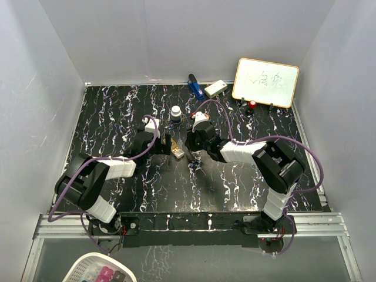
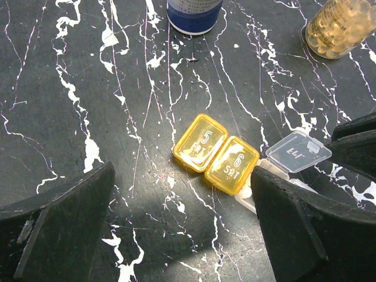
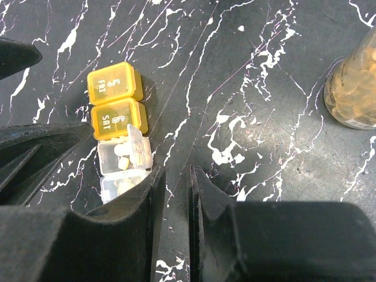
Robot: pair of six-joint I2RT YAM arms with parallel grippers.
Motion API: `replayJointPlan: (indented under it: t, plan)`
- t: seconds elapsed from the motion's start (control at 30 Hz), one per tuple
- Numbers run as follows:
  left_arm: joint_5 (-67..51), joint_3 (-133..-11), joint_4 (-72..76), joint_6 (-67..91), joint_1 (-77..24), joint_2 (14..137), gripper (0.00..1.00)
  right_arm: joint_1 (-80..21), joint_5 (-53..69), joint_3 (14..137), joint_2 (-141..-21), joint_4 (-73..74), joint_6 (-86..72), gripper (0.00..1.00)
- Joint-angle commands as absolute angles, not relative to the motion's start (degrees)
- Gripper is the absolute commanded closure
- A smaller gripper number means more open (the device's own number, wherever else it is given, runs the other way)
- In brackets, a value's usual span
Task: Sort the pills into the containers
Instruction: Close the pill container at the center of the board.
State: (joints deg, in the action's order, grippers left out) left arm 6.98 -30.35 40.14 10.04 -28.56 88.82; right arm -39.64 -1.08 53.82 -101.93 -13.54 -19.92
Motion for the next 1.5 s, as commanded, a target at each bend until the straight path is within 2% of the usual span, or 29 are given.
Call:
replayJointPlan:
  t: [0.0,0.5,1.47]
  plan:
    - [8.4,-30.6,41.2,9.2,-28.2,87.6,0.01,-39.6,-0.8,55.8,-102.0,-16.4,-20.2,0.81]
    - [8.9,-33.4,39.3,9.0,-28.2,92.1,0.01,-39.6,0.7,56.0,-101.8,-17.3,-20.4,0.81]
    - [10.6,-33.4,36.9,9.3,-28.2,92.9,0.01,-40.6,5.9,59.0,-104.2,-20.4,-21.3,0.82]
